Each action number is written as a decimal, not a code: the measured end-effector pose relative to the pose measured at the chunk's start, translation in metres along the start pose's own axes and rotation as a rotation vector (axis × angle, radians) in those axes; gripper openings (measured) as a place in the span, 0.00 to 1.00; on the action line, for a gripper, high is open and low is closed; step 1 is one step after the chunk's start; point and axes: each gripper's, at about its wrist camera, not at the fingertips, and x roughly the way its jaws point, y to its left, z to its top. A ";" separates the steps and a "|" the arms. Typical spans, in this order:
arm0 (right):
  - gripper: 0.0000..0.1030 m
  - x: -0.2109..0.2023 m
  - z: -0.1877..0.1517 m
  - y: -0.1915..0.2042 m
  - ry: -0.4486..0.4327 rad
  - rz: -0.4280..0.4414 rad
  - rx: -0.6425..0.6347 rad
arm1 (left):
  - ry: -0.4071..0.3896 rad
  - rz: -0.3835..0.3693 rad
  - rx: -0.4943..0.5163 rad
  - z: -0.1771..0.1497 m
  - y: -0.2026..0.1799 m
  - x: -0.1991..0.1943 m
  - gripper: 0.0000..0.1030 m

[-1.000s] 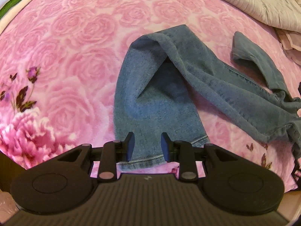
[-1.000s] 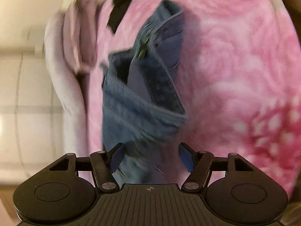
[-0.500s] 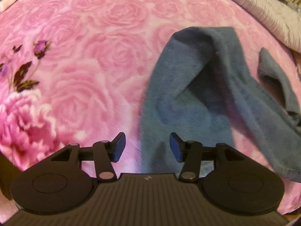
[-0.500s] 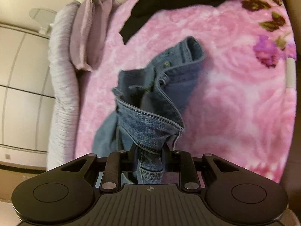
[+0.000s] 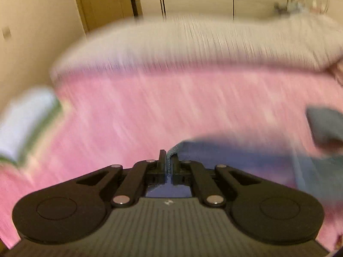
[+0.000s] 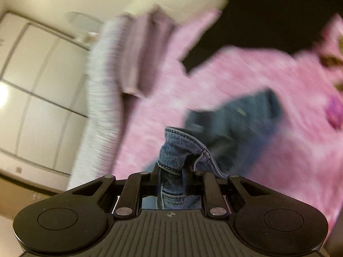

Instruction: Fold clothes

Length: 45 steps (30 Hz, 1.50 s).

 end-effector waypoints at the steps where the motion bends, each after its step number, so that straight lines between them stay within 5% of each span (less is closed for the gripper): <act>1: 0.16 -0.006 0.000 0.010 -0.011 0.009 -0.019 | -0.035 0.001 0.049 0.008 0.009 -0.014 0.03; 4: 0.16 -0.034 -0.010 0.022 -0.035 0.019 -0.052 | -0.081 -0.008 0.153 0.011 0.034 -0.052 0.03; 6: 0.16 -0.054 -0.024 0.015 -0.031 -0.043 -0.067 | -0.028 -0.012 0.231 -0.017 0.041 -0.059 0.03; 12: 0.27 -0.066 -0.084 -0.064 0.143 -0.572 0.049 | 0.417 0.068 0.341 -0.155 0.046 -0.027 0.16; 15: 0.33 -0.074 -0.104 -0.080 0.127 -0.715 0.046 | 0.463 0.036 0.268 -0.176 0.038 -0.034 0.16; 19: 0.39 -0.078 -0.104 -0.065 0.050 -0.740 -0.136 | 0.398 -0.075 0.230 -0.154 0.002 -0.039 0.18; 23: 0.43 -0.067 -0.090 -0.052 0.009 -0.643 -0.187 | 0.292 -0.211 0.253 -0.118 -0.059 -0.031 0.23; 28: 0.44 -0.029 -0.066 -0.039 0.032 -0.545 -0.295 | 0.181 -0.365 0.307 -0.076 -0.143 -0.014 0.27; 34: 0.45 0.034 -0.031 -0.041 0.106 -0.578 -0.525 | 0.090 -0.498 0.458 -0.034 -0.250 0.033 0.36; 45: 0.46 0.105 0.046 -0.072 0.172 -0.604 -0.519 | 0.003 -0.428 0.738 -0.018 -0.361 0.126 0.37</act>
